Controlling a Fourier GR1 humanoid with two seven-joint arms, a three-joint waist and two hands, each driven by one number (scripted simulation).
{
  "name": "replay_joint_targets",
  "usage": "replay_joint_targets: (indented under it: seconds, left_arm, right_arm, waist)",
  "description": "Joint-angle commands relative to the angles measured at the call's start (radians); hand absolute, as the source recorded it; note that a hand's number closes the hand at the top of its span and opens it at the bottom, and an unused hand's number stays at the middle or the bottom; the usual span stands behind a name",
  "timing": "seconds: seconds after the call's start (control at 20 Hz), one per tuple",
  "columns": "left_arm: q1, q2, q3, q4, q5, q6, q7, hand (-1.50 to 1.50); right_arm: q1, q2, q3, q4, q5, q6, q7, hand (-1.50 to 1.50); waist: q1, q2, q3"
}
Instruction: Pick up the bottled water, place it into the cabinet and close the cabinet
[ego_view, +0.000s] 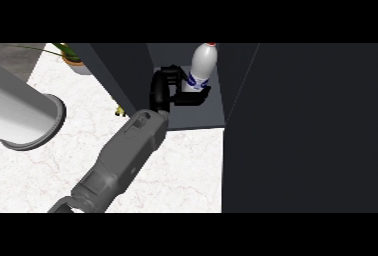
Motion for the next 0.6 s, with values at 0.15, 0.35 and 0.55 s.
replay_joint_targets:
  seconds: [0.15, 0.35, 0.55]
  left_arm:
    - [-0.106, 0.008, -0.049, 0.22, -0.128, 0.222, -0.022, 1.5]
    - [-0.166, 0.03, -0.03, 0.305, -0.13, 0.21, 0.014, -1.5]
    - [-0.215, 0.026, -0.001, 0.338, -0.125, 0.258, -0.022, -1.5]
  right_arm:
    - [0.031, 0.001, 0.028, -0.082, -0.049, 0.019, 0.025, -1.5]
    - [0.051, -0.025, -0.061, -0.057, -0.121, 0.056, -0.019, -1.5]
    - [0.012, -0.003, -0.041, -0.03, -0.097, 0.061, -0.022, -1.5]
  waist:
    - [-0.014, 0.006, 0.0]
    - [-0.016, 0.008, 0.001]
    - [-0.023, 0.017, 0.0]
